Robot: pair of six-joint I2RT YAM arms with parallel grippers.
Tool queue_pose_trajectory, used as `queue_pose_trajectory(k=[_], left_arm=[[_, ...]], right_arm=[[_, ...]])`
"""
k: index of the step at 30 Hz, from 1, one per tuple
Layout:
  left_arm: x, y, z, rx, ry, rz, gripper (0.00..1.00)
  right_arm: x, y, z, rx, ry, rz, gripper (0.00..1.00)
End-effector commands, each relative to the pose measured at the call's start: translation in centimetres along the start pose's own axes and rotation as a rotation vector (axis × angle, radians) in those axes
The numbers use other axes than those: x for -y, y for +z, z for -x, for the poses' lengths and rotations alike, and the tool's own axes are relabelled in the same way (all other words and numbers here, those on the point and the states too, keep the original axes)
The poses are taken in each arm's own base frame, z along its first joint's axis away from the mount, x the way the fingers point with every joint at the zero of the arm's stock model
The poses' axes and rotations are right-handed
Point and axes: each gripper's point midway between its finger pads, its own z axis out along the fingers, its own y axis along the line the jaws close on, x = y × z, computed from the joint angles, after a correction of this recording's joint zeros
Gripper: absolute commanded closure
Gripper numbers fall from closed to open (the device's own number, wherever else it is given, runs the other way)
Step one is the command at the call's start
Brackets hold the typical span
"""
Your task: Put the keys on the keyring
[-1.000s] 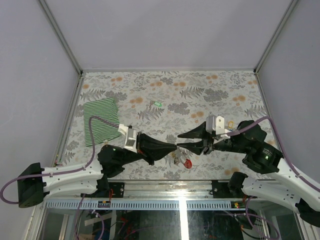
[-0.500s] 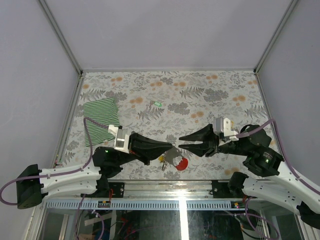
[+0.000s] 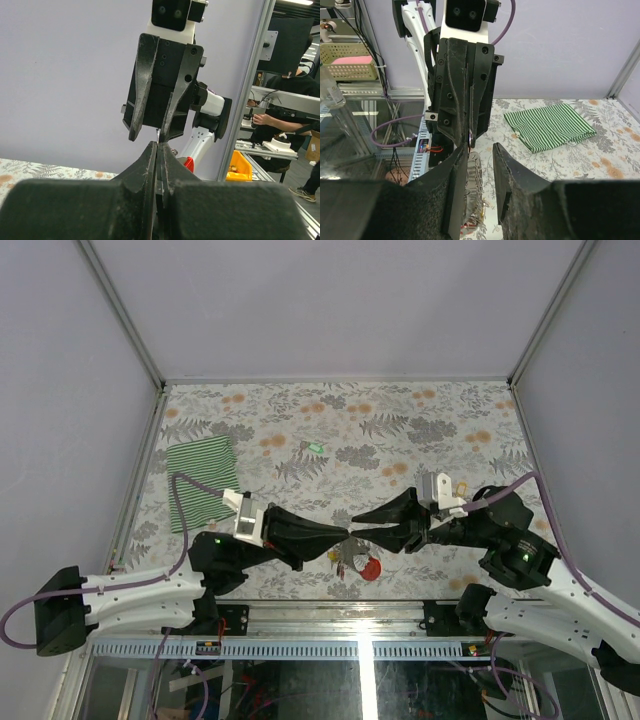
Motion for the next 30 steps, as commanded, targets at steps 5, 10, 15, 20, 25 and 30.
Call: queue_pose_trajectory(k=[5, 10, 15, 20, 25, 30], left_arm=[[1.3, 1.2, 3.5, 0.115, 0.04, -0.065, 1.0], [1.4, 1.2, 3.8, 0.123, 0.043, -0.07, 1.0], [1.5, 0.8, 3.8, 0.127, 0.04, -0.069, 1.0], [1.8, 0.7, 4.0, 0.13, 0.041, -0.08, 1.0], [2.0, 0.9, 4.3, 0.135, 0.039, -0.086, 1.0], [2.1, 1.2, 4.5, 0.136, 0.041, -0.093, 1.0]], right_arm=[[-0.9, 0.5, 1.2, 0.048, -0.008, 0.057, 0.72], [-1.0, 0.4, 1.3, 0.055, -0.01, 0.063, 0.75], [-1.0, -0.2, 2.7, 0.099, -0.03, 0.041, 0.66], [-0.3, -1.0, 3.0, 0.118, -0.057, -0.02, 0.65], [0.1, -1.2, 1.5, 0.06, -0.065, -0.039, 0.65], [-0.3, -1.1, 0.5, 0.02, -0.058, -0.014, 0.65]])
